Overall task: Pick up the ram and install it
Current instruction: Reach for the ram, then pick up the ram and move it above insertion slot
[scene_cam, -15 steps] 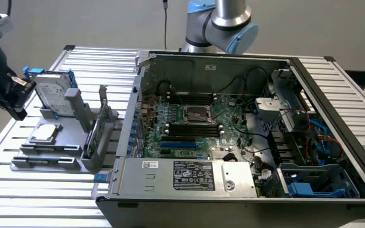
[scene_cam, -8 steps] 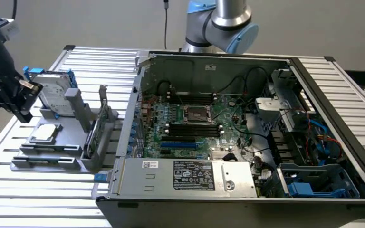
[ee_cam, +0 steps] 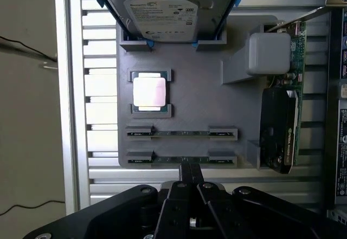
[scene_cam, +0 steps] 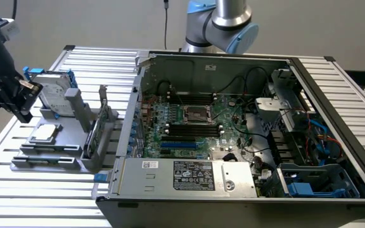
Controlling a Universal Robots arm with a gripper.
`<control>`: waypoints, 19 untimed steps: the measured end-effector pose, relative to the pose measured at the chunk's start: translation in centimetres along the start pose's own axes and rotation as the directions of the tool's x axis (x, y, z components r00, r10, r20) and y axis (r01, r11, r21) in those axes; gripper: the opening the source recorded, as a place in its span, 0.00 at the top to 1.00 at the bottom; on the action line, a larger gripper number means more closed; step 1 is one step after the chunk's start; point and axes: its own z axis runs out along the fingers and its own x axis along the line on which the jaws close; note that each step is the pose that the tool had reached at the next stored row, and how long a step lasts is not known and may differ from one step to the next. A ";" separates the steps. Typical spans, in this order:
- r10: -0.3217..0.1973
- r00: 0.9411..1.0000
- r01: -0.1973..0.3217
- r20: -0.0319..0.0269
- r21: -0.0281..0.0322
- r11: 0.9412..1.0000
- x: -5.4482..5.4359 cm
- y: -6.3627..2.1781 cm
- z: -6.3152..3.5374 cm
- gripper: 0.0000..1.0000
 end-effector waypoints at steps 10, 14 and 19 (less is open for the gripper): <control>0.000 1.000 0.000 0.000 0.000 1.000 0.0 0.00 0.00 0.89; -0.007 1.000 0.007 0.000 0.000 1.000 0.0 0.00 -0.01 0.89; -0.095 0.995 0.095 -0.002 0.000 0.996 0.0 0.00 0.00 0.89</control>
